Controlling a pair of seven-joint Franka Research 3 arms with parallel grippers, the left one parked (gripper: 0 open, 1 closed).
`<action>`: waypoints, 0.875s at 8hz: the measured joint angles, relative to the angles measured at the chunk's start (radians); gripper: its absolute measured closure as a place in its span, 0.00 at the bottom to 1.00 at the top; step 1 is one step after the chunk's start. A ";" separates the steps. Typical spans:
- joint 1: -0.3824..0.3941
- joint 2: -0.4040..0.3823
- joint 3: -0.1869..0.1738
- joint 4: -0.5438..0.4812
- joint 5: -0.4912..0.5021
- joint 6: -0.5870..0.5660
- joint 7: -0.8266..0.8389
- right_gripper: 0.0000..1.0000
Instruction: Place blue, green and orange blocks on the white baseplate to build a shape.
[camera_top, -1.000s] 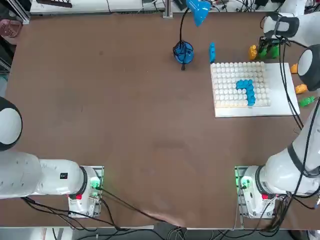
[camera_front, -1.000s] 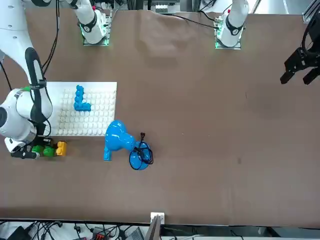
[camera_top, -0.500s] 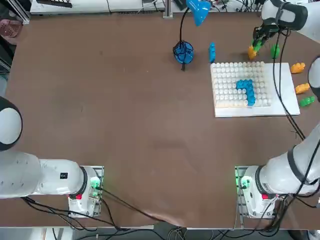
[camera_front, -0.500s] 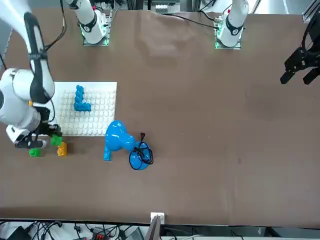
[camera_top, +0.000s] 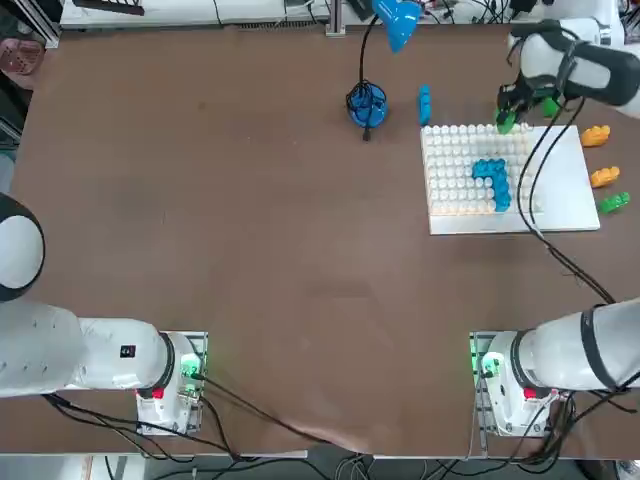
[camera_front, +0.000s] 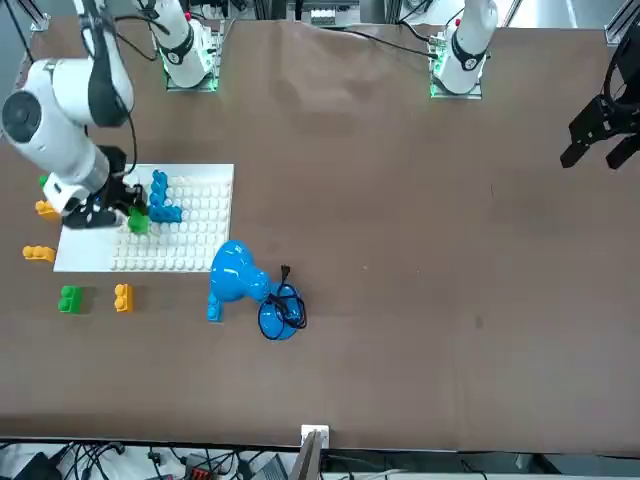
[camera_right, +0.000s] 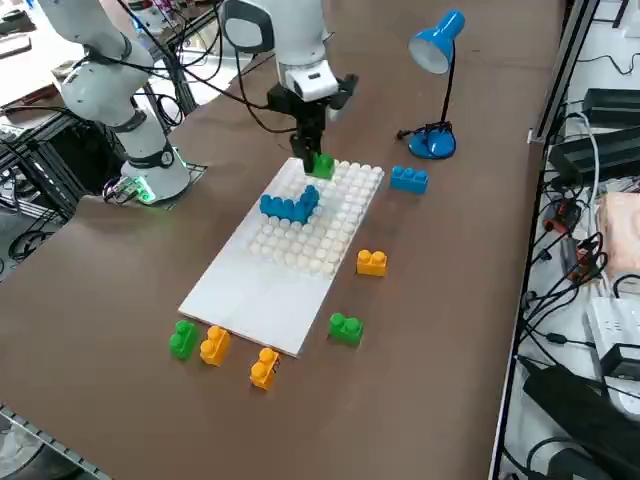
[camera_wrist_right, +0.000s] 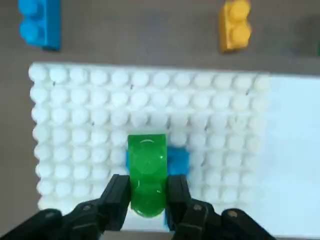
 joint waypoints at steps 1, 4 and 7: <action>0.025 -0.059 0.000 -0.079 0.000 0.007 0.041 0.63; 0.091 -0.166 0.001 -0.252 0.000 0.074 0.156 0.63; 0.102 -0.180 -0.001 -0.353 0.000 0.162 0.192 0.63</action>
